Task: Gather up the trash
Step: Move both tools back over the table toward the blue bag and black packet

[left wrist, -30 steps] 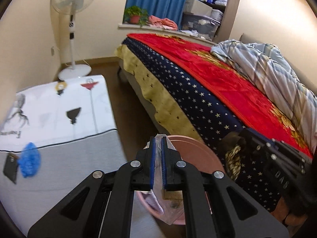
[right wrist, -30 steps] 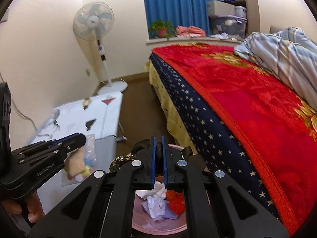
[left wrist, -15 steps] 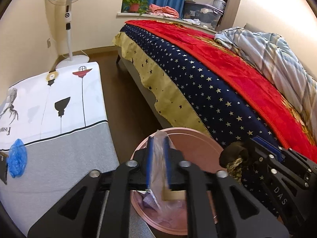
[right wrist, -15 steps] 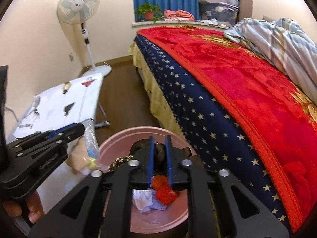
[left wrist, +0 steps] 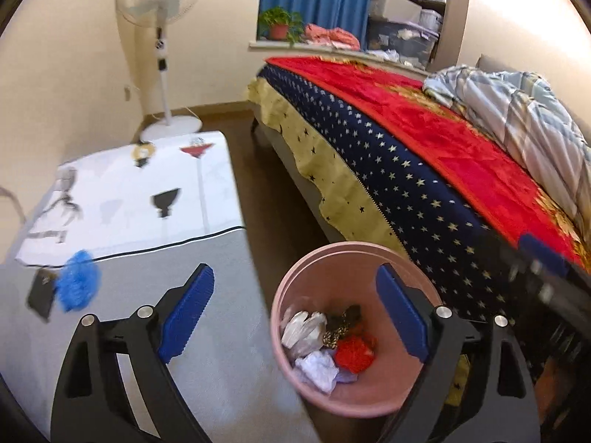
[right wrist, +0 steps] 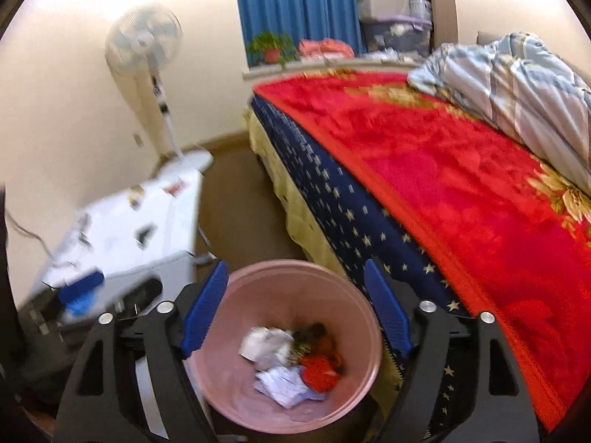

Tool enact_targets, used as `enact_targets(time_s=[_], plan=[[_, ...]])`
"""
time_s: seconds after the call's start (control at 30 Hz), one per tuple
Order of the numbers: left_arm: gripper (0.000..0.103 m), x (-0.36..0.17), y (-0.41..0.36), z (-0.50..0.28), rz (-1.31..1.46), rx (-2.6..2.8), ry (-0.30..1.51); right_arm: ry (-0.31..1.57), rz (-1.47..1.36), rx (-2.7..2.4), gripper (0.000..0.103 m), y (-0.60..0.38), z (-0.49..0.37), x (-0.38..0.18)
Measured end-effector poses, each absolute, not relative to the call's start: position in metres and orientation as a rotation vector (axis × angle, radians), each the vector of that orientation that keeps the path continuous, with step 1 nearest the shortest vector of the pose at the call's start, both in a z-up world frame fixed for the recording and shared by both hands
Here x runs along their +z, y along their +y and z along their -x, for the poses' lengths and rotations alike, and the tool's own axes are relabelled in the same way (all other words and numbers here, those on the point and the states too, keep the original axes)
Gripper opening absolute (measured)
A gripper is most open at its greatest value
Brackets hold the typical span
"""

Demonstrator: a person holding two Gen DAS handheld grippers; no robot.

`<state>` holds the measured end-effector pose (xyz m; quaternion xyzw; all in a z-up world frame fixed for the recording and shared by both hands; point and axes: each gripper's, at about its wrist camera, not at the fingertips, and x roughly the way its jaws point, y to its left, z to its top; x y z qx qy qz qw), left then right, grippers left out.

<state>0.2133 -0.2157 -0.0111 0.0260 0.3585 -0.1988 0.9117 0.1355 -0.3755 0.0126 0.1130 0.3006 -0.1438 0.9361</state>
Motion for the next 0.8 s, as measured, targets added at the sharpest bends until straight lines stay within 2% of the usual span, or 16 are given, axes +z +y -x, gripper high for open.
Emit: enact_targets(time_s=[0.23,0.53,0.7,0.8], plan=[[0.087,0.048,-0.152,-0.091,-0.057,-0.305,0.587,0.473,-0.256,-0.179,0.082,-0.34,-0.044,0.069],[0.088,0.098,-0.089,0.064,-0.023,-0.271,0.497,0.346,-0.114,-0.073,0.088,-0.285,0.109,0.126],[0.09,0.116,-0.077,0.113,0.001,-0.293,0.448,0.284,-0.067,-0.018,0.091,-0.265,0.162,0.153],[0.09,0.125,-0.069,0.115,0.008,-0.275,0.423,0.254,-0.045,0.001,0.092,-0.254,0.17,0.165]])
